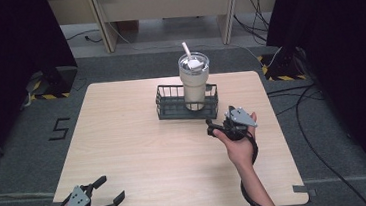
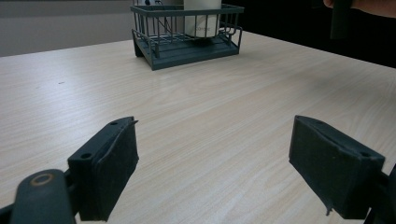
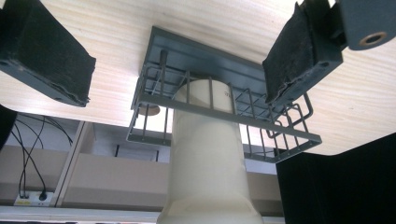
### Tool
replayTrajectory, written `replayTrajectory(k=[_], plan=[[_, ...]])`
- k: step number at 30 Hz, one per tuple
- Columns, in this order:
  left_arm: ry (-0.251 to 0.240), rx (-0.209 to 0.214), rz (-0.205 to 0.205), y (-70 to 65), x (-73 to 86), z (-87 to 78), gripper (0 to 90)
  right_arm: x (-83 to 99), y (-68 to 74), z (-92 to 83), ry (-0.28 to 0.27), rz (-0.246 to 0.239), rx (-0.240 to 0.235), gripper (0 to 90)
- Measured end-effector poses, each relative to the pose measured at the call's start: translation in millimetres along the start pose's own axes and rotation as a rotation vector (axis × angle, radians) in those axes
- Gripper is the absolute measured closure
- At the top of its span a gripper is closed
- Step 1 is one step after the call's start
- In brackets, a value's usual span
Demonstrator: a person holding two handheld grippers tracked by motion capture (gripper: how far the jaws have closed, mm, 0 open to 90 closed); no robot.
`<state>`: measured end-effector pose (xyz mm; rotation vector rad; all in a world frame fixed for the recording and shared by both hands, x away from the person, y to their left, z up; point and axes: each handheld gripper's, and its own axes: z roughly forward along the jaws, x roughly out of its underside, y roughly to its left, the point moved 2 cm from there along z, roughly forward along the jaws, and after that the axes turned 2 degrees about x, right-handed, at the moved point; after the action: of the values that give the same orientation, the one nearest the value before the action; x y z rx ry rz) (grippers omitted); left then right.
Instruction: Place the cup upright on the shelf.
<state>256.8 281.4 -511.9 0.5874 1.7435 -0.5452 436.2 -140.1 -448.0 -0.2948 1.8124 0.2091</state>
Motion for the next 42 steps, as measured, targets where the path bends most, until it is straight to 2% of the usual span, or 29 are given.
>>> replayTrajectory(k=[17,42], plan=[[0.002,-0.004,-0.003,0.4,0.9,0.5,14.9,15.0,-16.3,-32.7,0.014,-0.004,0.028,9.0],[0.009,-0.011,-0.005,1.2,2.1,1.4,14.9,47.7,-46.9,-87.6,0.036,0.037,0.077,10.0]])
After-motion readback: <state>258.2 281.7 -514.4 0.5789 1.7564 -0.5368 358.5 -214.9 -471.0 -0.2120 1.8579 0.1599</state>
